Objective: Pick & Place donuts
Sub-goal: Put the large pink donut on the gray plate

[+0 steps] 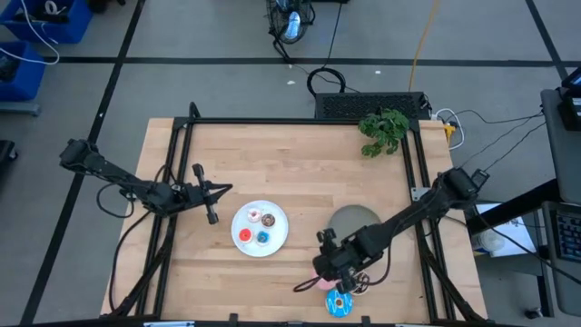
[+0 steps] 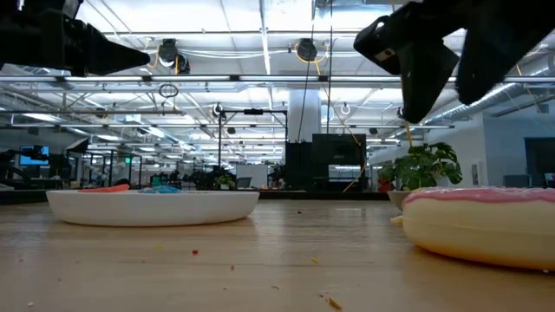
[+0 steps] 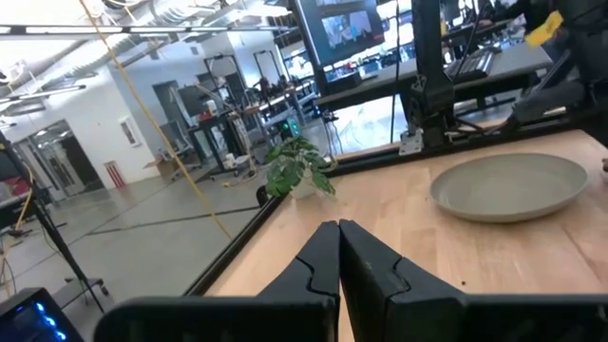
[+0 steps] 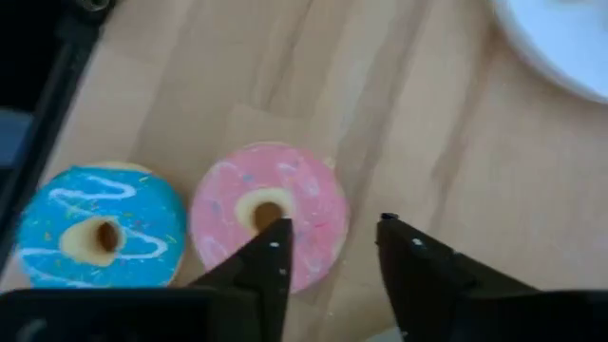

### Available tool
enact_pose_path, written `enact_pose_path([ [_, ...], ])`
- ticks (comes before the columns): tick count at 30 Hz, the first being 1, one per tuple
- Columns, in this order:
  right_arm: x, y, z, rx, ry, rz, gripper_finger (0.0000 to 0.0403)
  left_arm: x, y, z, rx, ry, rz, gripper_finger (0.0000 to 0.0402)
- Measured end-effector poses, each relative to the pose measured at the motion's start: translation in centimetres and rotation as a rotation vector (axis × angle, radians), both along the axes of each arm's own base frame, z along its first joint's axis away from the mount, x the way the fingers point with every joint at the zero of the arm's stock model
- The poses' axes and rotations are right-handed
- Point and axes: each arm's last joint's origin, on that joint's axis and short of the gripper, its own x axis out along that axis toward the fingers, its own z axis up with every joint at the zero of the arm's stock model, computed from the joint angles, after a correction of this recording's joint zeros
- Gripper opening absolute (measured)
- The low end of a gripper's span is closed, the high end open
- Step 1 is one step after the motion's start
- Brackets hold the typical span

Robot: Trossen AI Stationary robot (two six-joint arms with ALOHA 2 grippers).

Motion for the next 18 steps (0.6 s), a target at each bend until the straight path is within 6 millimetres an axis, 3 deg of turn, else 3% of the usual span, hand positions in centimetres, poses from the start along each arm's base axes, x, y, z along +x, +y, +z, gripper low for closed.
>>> enact_pose_path([
  [8,0.7,0.4,-1.0,-0.027,-0.026,0.065,0.0230,0.0,0.0,-0.1,0.000,0.005,0.000,0.0017],
  [18,1.1,0.5,-4.6,-0.094,0.029,0.081,0.0233,0.0,0.0,-0.2,0.004,0.015,0.000,0.0017],
])
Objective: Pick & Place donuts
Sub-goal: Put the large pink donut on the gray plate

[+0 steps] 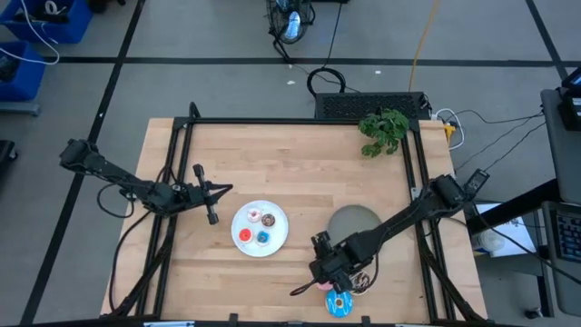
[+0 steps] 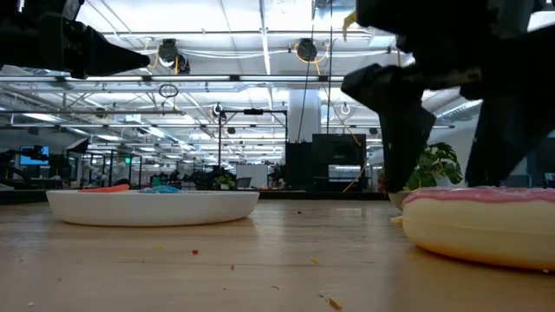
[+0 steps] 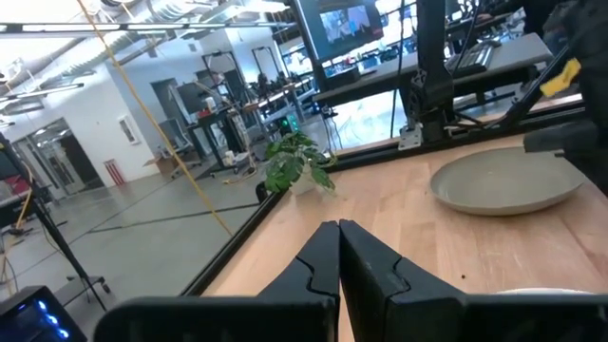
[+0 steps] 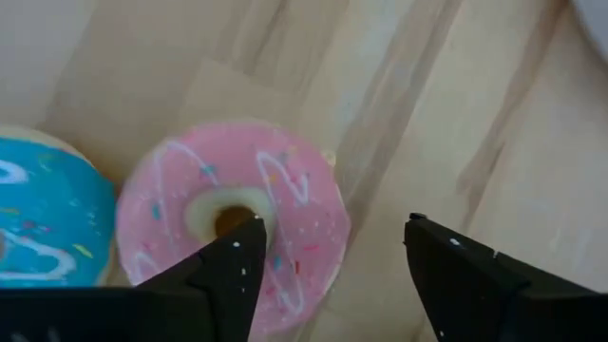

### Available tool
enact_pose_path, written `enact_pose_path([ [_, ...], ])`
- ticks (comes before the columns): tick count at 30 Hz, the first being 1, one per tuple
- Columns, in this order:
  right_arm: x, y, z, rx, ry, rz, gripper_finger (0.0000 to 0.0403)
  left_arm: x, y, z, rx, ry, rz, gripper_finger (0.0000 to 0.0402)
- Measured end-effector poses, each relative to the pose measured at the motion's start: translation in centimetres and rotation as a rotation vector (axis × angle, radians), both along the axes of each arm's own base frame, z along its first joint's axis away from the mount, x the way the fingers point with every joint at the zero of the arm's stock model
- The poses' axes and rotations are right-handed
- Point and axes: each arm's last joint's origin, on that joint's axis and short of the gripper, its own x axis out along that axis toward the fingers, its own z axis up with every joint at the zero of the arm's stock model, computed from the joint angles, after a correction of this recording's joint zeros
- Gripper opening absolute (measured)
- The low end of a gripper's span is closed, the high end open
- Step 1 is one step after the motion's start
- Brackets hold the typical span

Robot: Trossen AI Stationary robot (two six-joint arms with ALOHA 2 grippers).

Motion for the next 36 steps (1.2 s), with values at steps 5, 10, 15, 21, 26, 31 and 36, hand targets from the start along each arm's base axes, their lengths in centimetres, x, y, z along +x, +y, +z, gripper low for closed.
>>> enact_pose_path([
  [5,0.3,0.2,-1.2,-0.005,0.015,0.002,0.0227,0.0,0.0,0.0,0.001,0.000,0.000,0.0017],
  [10,0.6,0.0,-1.8,0.031,0.047,0.010,0.0226,0.0,0.0,0.0,0.009,0.004,0.001,0.0017],
  [15,0.7,-0.3,-1.7,0.033,0.049,0.003,0.0204,0.0,0.0,-0.1,0.013,0.010,0.001,0.0017],
  [21,0.8,-0.5,-1.7,0.026,0.046,0.014,0.0124,0.0,0.0,-0.1,0.014,0.011,0.001,0.0017],
  [26,1.1,-1.0,-1.6,0.030,0.033,0.004,0.0046,0.0,0.0,-0.1,0.014,0.011,0.001,0.0017],
  [31,1.2,-1.4,0.1,0.044,-0.021,0.018,0.0009,0.0,0.0,-0.1,0.014,0.011,0.001,0.0017],
  [36,0.7,-2.5,3.5,0.082,-0.093,-0.008,0.0025,0.0,0.0,-0.1,0.014,0.012,0.001,0.0017],
])
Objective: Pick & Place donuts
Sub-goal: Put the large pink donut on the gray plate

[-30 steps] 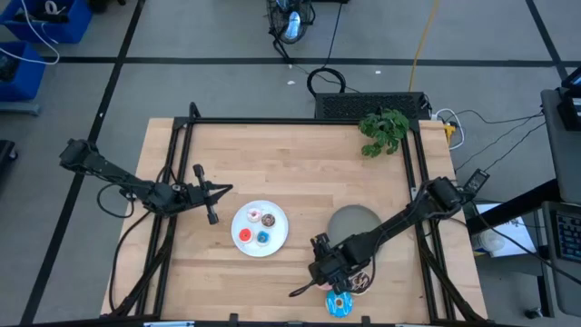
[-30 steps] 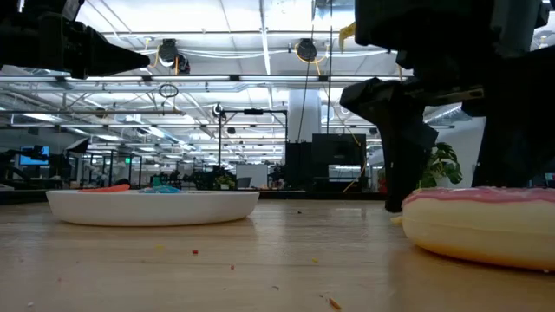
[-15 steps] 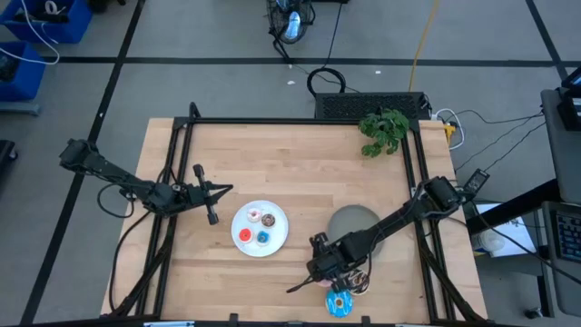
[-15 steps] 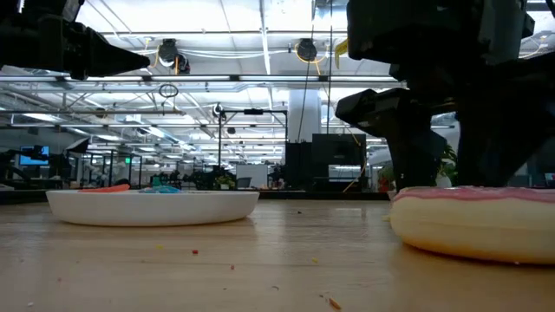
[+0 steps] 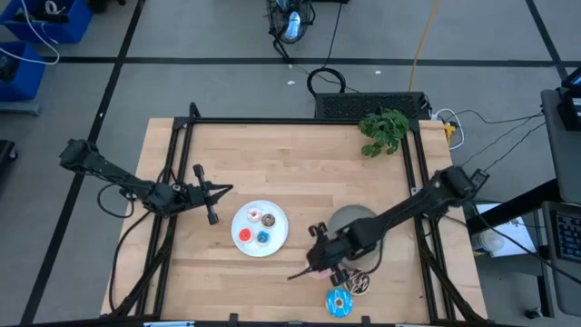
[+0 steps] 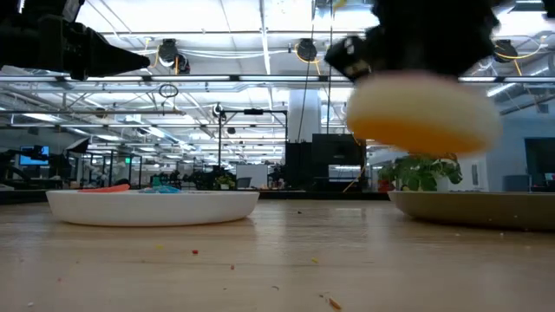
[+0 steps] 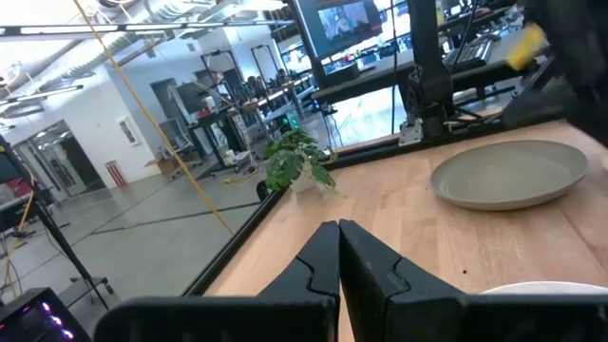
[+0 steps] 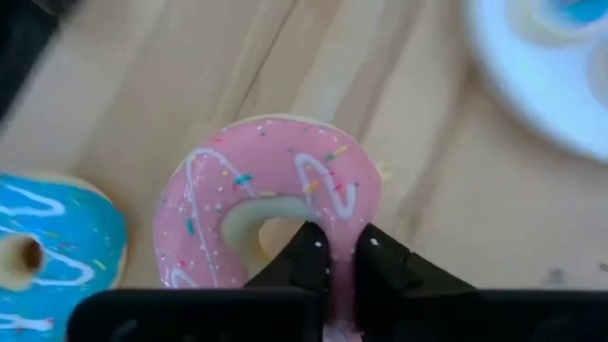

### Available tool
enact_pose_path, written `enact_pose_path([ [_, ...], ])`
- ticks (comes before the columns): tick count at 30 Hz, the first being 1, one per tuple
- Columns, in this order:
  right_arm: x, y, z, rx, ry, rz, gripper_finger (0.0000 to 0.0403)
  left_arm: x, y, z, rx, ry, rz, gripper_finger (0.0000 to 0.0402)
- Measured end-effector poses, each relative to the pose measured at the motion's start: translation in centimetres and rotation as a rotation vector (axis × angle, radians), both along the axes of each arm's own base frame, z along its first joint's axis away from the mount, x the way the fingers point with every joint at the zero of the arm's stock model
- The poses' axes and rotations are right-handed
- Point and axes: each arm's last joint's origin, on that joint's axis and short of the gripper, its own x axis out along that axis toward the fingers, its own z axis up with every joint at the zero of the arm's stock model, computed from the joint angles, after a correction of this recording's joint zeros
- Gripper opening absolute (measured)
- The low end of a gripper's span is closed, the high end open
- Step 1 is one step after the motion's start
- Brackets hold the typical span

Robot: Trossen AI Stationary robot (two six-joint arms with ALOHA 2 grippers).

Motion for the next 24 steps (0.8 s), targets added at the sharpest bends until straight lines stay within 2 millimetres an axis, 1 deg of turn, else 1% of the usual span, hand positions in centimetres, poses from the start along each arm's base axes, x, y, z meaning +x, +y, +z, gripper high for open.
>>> enact_pose_path([
  [4,-1.2,-1.5,3.6,0.044,-0.050,-0.059,0.0021,0.0,0.0,0.0,0.000,0.000,0.000,0.0017],
  [8,-3.5,-3.7,6.7,0.022,-0.034,-0.137,0.0012,0.0,0.0,0.0,-0.003,-0.001,-0.001,0.0017],
  [10,-4.8,-4.9,7.8,-0.024,-0.017,-0.200,0.0012,0.0,0.0,0.0,-0.003,-0.002,-0.001,0.0017],
  [13,-6.3,-6.4,8.9,-0.046,0.016,-0.253,0.0014,0.0,0.0,0.0,-0.002,-0.001,0.000,0.0017],
  [16,-7.5,-7.3,9.2,-0.034,0.038,-0.282,0.0014,0.0,0.0,0.0,-0.002,-0.002,0.000,0.0017],
  [18,-8.0,-8.0,8.8,-0.020,0.062,-0.309,0.0014,0.0,0.0,0.0,-0.001,-0.001,0.000,0.0017],
  [20,-8.6,-8.6,7.9,-0.026,0.091,-0.344,0.0014,0.0,0.0,0.0,-0.002,-0.001,0.000,0.0017],
  [24,-9.3,-9.7,5.4,-0.052,0.169,-0.402,0.0014,0.0,0.0,0.0,-0.001,-0.002,0.000,0.0017],
])
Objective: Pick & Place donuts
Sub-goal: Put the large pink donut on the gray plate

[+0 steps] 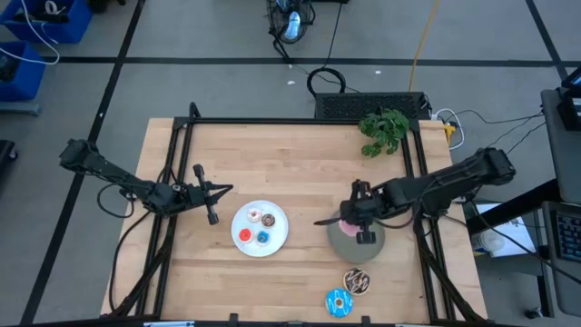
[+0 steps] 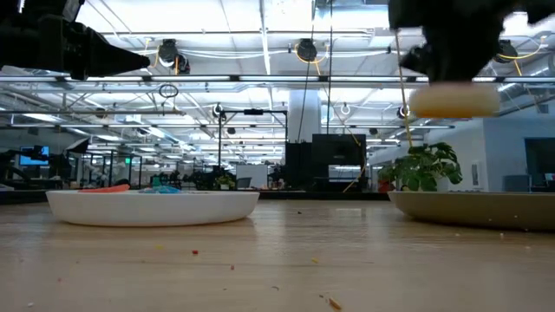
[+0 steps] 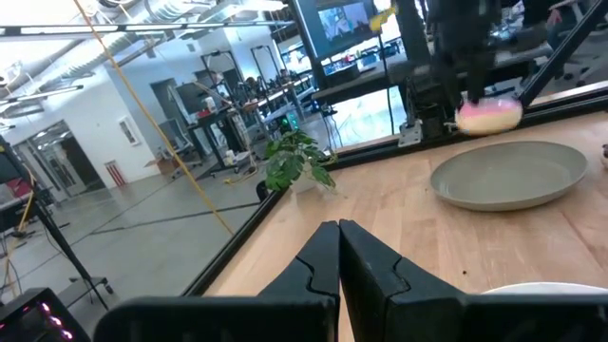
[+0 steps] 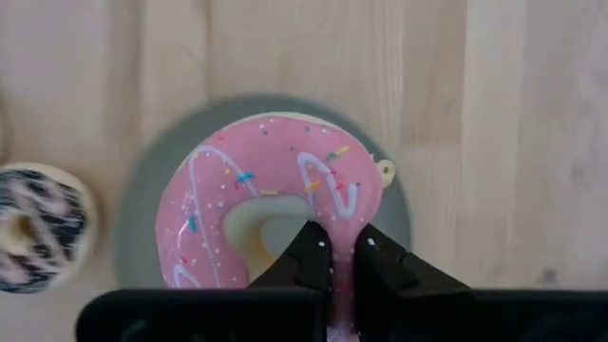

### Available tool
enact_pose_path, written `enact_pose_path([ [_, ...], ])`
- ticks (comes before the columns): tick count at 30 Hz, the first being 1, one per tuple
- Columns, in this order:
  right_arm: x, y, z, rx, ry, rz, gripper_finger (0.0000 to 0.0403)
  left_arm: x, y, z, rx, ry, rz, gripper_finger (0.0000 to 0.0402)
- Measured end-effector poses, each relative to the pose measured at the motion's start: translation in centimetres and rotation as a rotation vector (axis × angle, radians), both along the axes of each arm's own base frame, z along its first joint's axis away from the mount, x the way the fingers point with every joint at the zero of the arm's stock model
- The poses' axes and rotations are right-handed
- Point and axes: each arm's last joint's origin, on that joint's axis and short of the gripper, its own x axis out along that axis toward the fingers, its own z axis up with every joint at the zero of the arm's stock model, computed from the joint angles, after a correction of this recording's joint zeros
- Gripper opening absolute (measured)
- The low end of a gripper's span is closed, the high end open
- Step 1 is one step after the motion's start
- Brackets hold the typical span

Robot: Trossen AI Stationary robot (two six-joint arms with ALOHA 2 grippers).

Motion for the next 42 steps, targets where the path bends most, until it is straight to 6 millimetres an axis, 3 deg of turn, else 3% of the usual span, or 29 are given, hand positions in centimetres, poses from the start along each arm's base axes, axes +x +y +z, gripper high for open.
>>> enact_pose_path([
  [6,-0.4,-1.2,-4.5,0.091,0.026,0.017,0.0014,0.0,0.0,0.0,0.001,0.000,0.000,0.0017],
  [14,-0.9,-3.3,-7.6,0.104,0.019,-0.052,0.0014,0.0,0.0,0.0,0.001,0.001,0.001,0.0017],
  [22,-1.1,-4.4,-8.6,0.111,0.017,-0.111,0.0013,0.0,0.0,0.0,0.001,0.001,0.001,0.0017],
  [42,-1.4,-4.3,-8.9,0.147,0.039,-0.143,0.0013,0.0,0.0,0.0,0.017,0.007,0.002,0.0017],
])
